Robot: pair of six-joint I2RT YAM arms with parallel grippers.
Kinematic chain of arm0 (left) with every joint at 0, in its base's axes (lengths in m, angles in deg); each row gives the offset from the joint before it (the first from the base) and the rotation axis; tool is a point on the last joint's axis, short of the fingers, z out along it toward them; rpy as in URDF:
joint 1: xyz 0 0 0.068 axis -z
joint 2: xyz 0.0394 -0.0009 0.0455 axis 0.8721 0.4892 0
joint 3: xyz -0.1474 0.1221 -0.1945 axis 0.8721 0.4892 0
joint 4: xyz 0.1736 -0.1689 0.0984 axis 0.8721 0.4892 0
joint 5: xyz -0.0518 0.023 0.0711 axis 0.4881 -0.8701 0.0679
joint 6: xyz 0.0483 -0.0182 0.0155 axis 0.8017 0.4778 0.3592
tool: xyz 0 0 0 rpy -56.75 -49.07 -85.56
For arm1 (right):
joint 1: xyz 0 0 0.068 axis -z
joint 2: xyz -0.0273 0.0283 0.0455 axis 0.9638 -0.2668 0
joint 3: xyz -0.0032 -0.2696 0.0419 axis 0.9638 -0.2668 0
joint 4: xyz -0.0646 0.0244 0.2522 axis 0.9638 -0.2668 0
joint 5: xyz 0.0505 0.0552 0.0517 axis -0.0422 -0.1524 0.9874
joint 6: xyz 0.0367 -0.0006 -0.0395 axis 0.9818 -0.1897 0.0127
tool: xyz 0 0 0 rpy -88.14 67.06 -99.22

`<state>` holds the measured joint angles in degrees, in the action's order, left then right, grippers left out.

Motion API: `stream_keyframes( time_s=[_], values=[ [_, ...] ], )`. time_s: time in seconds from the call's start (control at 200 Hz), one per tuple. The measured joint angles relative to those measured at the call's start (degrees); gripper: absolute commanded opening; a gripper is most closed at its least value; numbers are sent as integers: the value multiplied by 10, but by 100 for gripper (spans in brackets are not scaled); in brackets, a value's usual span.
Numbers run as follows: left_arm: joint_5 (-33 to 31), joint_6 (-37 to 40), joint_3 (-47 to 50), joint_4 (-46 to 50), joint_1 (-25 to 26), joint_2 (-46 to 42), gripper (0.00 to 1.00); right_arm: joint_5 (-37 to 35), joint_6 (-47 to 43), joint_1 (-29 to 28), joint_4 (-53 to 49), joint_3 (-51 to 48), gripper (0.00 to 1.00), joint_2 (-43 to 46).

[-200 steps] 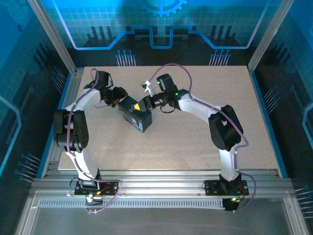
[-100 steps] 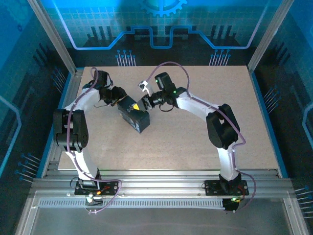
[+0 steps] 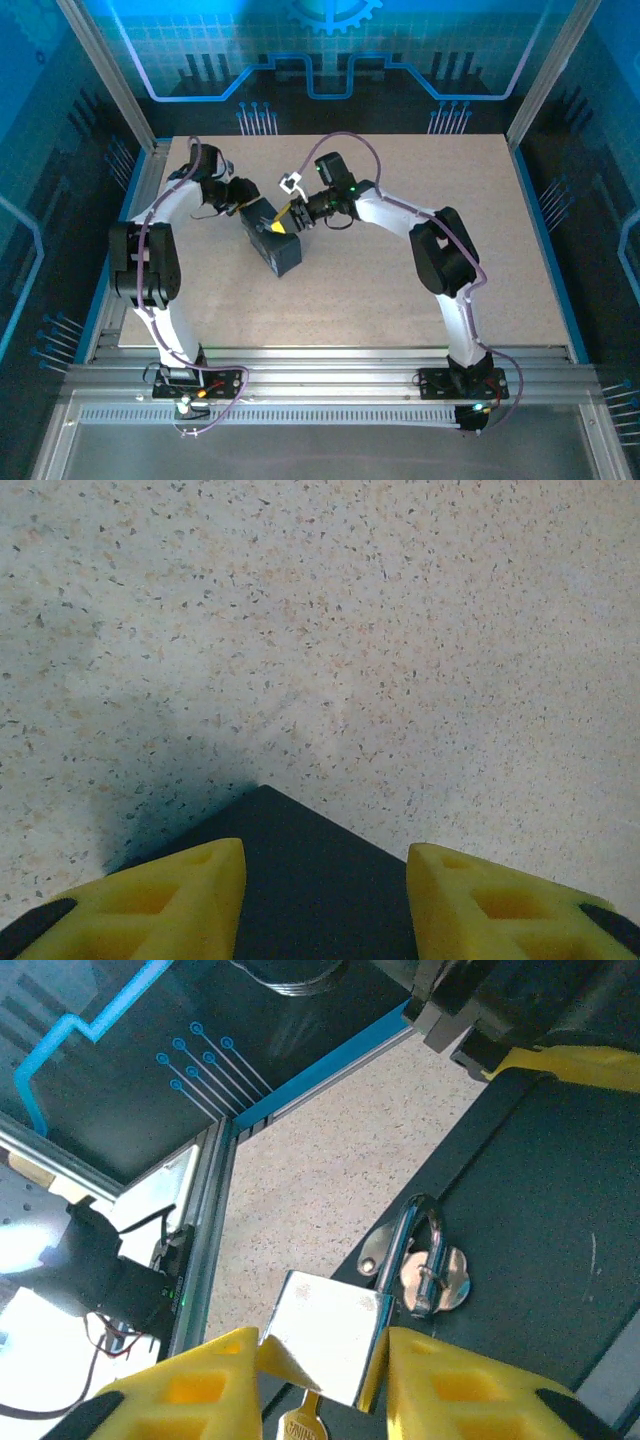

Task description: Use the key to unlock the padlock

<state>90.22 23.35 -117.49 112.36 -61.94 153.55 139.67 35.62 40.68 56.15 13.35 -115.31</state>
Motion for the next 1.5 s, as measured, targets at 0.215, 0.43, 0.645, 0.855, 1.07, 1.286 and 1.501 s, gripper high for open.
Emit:
stream_keyframes(
  time_s=[0.215, 0.43, 0.645, 0.855, 1.07, 1.286, 1.501],
  values=[
    [23, 1, -2, 14, 5, 0, 47, -43, -27, 17, -35, 2, 40, 2],
    [42, 2, -7, 31, 14, 0, 47, -116, -88, 16, -80, 2, 43, 36],
    [48, 2, -13, 37, 14, 0, 47, -158, -170, 5, -112, 2, 45, 79],
    [51, 6, -13, 38, 14, 0, 47, -168, -293, -7, -120, -19, 51, 98],
    [52, 11, -13, 38, 14, 0, 47, -188, -416, -8, -118, -37, 54, 98],
    [53, 11, -13, 38, 14, 0, 47, -186, -489, -8, -136, -9, 53, 83],
    [54, 12, -13, 38, 14, 0, 47, -167, -520, -8, -179, 41, 53, 53]
  ],
)
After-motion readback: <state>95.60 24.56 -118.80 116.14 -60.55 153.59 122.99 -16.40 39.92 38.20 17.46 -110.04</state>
